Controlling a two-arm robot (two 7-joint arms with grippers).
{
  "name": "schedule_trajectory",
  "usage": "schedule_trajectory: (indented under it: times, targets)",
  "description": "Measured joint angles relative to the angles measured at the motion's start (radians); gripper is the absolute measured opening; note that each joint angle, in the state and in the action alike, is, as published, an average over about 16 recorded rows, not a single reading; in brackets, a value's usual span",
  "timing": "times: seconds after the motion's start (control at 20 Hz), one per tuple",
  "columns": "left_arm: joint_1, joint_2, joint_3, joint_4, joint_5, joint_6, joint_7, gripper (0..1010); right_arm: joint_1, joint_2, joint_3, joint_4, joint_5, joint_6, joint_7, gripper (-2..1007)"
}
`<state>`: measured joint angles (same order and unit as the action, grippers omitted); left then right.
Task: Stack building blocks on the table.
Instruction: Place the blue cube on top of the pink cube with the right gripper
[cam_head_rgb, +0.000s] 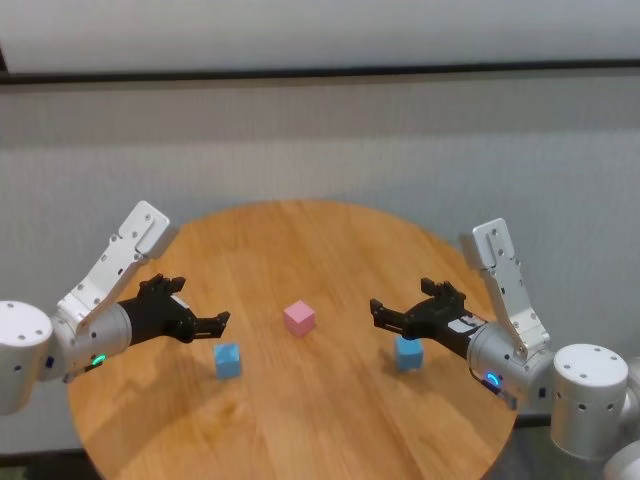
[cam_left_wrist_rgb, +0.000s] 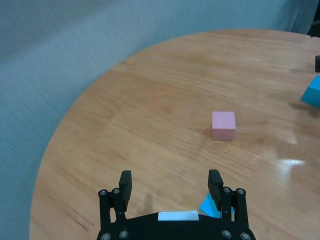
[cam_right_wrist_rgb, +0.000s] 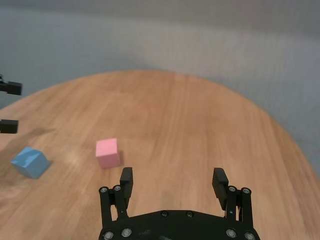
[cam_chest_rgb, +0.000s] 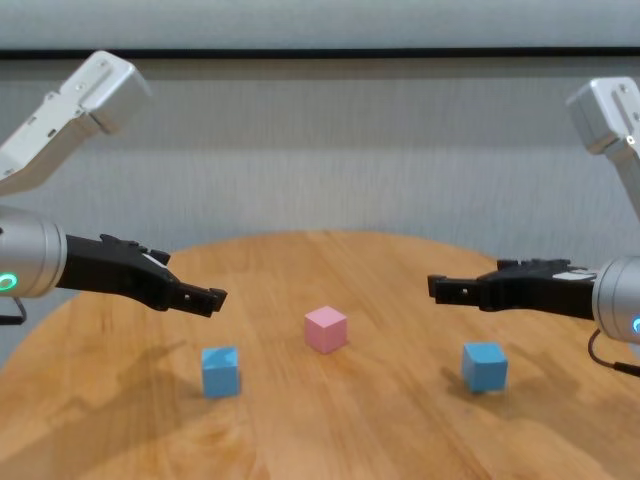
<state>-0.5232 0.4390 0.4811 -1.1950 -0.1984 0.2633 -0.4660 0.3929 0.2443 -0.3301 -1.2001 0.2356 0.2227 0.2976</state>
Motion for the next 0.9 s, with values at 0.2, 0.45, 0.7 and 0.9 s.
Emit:
schedule_trajectory:
  times: [0.2, 0.45, 0.7, 0.9]
  targets:
    - [-0.001, 0.000, 0.001, 0.000, 0.000, 0.003, 0.000, 1001, -0.018, -0.020, 0.012, -0.035, 0.001, 0.075, -0.041, 1000]
    - [-0.002, 0.000, 0.002, 0.000, 0.000, 0.005, -0.001, 1001, -0.040, -0.039, 0.024, -0.072, -0.008, 0.147, -0.087, 1000]
    - [-0.002, 0.000, 0.003, 0.000, 0.000, 0.006, -0.001, 1001, -0.058, -0.057, 0.031, -0.096, -0.024, 0.196, -0.118, 1000]
    - [-0.002, 0.000, 0.003, 0.000, 0.000, 0.007, -0.001, 1001, -0.068, -0.071, 0.034, -0.104, -0.037, 0.222, -0.133, 1000]
